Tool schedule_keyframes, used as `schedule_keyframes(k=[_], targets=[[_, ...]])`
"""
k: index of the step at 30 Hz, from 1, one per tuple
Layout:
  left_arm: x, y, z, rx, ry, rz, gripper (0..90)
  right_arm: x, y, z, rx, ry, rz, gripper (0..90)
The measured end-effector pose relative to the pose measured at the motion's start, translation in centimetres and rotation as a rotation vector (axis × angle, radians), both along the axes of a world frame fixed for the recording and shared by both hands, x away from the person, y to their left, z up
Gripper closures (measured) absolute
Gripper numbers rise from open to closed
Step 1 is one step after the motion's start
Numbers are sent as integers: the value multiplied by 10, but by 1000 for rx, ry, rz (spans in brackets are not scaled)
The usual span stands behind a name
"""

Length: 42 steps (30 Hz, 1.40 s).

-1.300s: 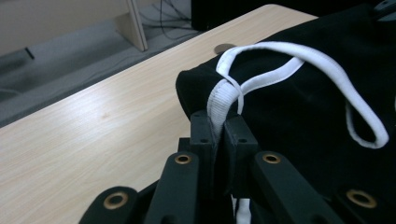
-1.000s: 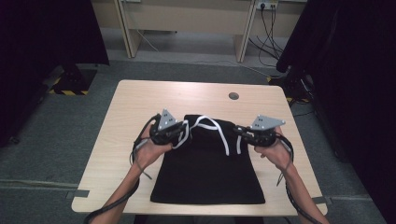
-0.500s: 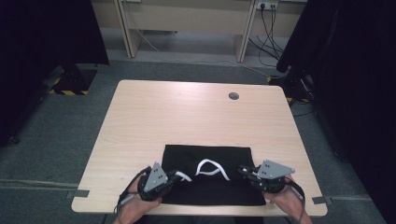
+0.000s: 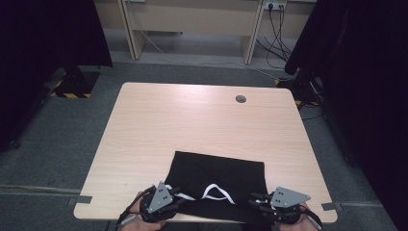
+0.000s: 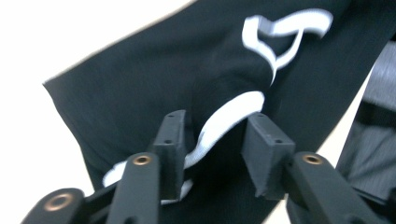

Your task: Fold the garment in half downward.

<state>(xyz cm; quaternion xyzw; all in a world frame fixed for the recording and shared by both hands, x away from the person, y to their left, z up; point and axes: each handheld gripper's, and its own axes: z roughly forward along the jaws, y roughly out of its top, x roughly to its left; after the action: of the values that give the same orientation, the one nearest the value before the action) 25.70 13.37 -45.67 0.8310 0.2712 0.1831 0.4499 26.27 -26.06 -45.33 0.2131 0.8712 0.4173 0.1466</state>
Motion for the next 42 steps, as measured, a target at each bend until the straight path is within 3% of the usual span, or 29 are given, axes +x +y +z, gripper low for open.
schedule_keyframes(k=[4, 6, 10, 12, 14, 18, 22, 25, 28, 36, 42], targets=[[11, 3, 18, -70, 8, -8, 482, -7, -4, 17, 35, 0, 3, 681], [19, 2, 19, -98, 29, 17, 464, -7, -6, 25, 56, -17, -16, 668], [41, -6, 3, -59, 99, 78, 432, 8, -2, 25, 33, -5, -60, 644], [50, -7, -7, -38, 141, 102, 418, 19, 0, 18, 22, 21, -79, 637], [54, -7, -15, 3, 158, 115, 398, 29, 1, 8, -12, 48, -100, 617], [48, -6, -23, 40, 158, 132, 363, 33, 0, -8, -46, 90, -123, 581], [42, -6, -25, 36, 148, 132, 347, 17, 5, -14, -47, 84, -87, 553], [38, -4, -26, 27, 155, 127, 315, 5, 8, -19, -75, 75, -57, 550], [35, 0, -26, 27, 159, 122, 269, 2, 1, -21, -45, 90, -80, 547], [28, 3, -27, 40, 148, 103, 251, 10, -5, -22, -24, 114, -105, 523], [35, -10, -27, 48, 160, 130, 220, 25, -13, -23, -18, 111, -142, 498]])
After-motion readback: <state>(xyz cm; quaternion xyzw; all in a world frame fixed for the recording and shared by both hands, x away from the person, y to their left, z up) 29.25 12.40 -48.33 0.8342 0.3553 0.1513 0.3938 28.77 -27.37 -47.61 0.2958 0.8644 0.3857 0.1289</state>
